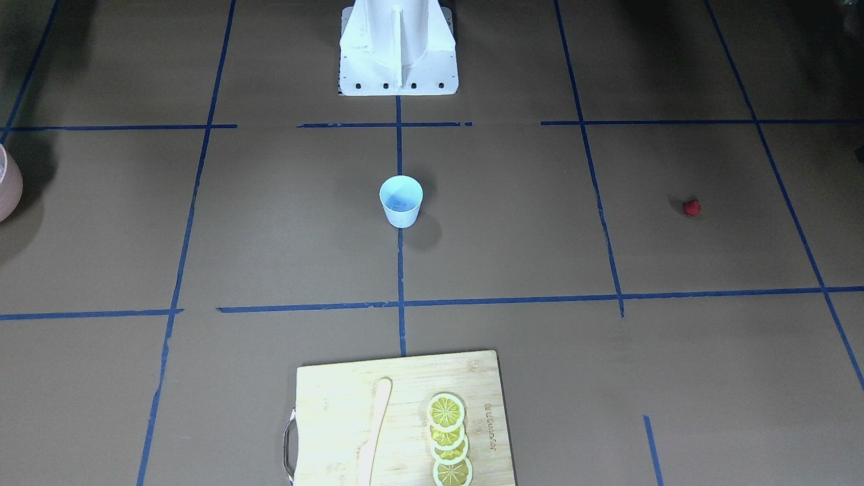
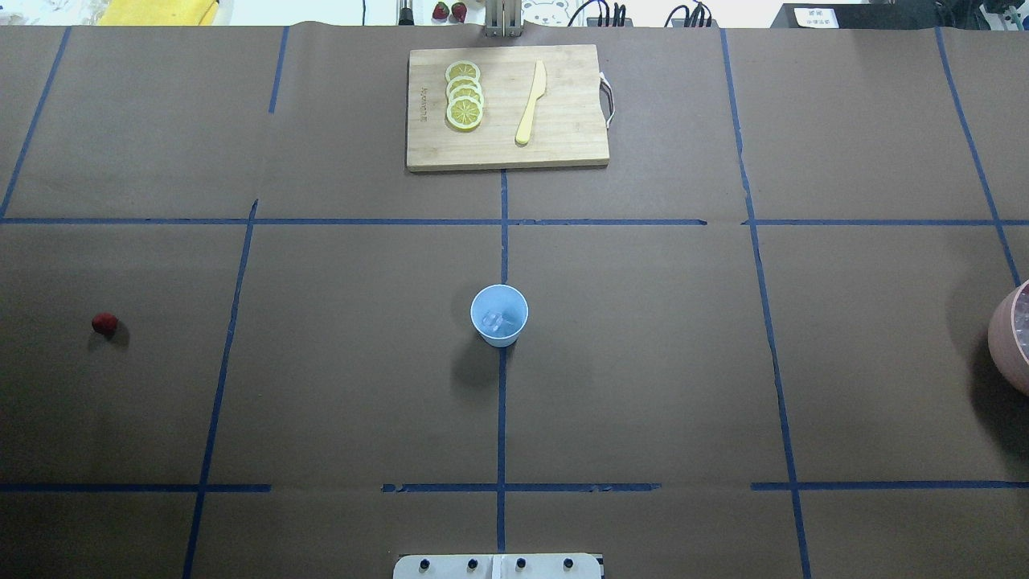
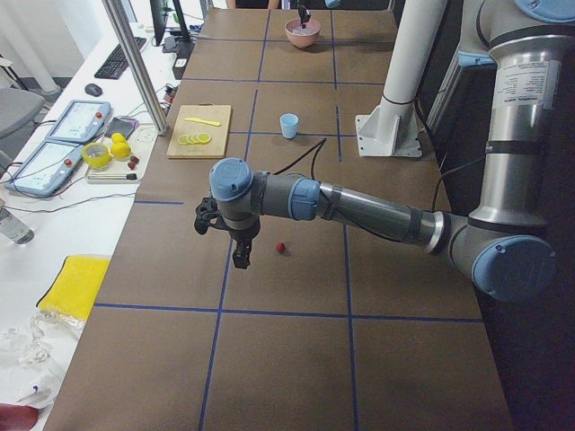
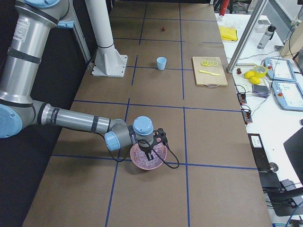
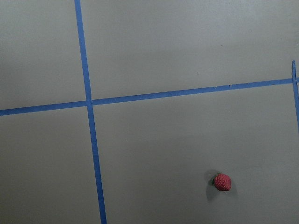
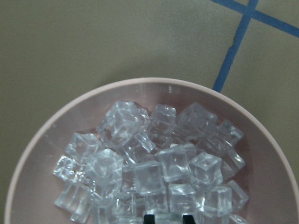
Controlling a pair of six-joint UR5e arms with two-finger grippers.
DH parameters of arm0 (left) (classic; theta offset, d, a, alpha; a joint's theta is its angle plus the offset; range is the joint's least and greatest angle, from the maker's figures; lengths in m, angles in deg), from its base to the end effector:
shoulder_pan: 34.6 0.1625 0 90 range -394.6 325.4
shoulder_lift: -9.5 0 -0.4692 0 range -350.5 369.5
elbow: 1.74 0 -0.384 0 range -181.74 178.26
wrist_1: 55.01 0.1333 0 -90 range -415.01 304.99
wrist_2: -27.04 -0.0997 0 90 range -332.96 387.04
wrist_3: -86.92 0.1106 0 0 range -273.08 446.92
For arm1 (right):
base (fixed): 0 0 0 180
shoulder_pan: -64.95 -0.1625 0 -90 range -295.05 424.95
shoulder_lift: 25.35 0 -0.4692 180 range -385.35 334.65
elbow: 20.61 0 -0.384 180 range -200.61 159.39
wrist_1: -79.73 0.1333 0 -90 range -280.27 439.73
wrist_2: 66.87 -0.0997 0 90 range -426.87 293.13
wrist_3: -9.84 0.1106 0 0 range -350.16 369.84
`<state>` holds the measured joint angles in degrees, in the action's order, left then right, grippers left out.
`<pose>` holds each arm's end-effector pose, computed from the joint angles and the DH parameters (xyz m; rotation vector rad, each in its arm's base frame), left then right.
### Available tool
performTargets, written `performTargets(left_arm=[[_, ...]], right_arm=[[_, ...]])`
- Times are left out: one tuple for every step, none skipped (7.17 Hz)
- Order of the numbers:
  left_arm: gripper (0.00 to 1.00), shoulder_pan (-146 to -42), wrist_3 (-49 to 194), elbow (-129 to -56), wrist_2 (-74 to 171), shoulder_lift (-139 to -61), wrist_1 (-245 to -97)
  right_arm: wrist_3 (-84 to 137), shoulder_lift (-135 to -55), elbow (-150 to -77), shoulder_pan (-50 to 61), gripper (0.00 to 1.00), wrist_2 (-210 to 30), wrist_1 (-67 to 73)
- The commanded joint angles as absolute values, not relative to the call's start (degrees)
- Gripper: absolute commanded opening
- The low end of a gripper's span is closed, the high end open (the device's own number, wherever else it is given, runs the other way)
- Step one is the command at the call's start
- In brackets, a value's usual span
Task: Put ice and strawberries in cup
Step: 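Grasp an ice cube from the pink bowl with the right gripper, then carry the ice cube in the right gripper over the light-blue cup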
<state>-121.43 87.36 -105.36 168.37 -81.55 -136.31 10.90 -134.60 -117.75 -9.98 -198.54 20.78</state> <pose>-0.0200 -0.4883 0.5927 0.0758 0.8975 0.1054 -0.0312 -0.3457 0.7318 0.2126 -0.7614 -0.3519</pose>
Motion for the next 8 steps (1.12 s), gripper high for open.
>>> performTargets(left_arm=[[1.0,-121.43,87.36,-105.36,168.37,-81.55,-136.31],[1.0,-121.43,87.36,-105.36,168.37,-81.46,-136.31],[1.0,-121.43,87.36,-105.19,168.37,-81.46,-136.31],[1.0,-121.43,87.36,-104.75,168.37,-81.46,-136.31],[1.0,-121.43,87.36,-104.66,168.37,-81.46,-136.31],[1.0,-121.43,87.36,-104.48,168.46,-81.46,-136.31],[1.0,-121.43,87.36,-104.31,168.37,-81.55,-136.31],[1.0,-121.43,87.36,-104.31,168.37,-81.55,-136.4]], right_arm=[[10.89,-134.34,-127.76,-10.19,0.0,-200.27,11.08],[10.98,-132.25,-136.1,-10.72,0.0,-200.37,-1.62],[11.42,-127.1,-140.01,-11.07,0.0,-200.29,-11.32],[11.86,-121.48,-140.48,-10.9,0.0,-200.28,-17.16],[15.34,-116.46,-140.49,-8.81,0.0,-200.28,-20.26],[23.73,-111.36,-140.05,-4.87,0.0,-200.2,-20.99],[30.69,-106.61,-139.0,0.13,0.0,-199.94,-21.17],[39.54,-100.82,-136.91,3.74,0.0,-199.85,-21.95]])
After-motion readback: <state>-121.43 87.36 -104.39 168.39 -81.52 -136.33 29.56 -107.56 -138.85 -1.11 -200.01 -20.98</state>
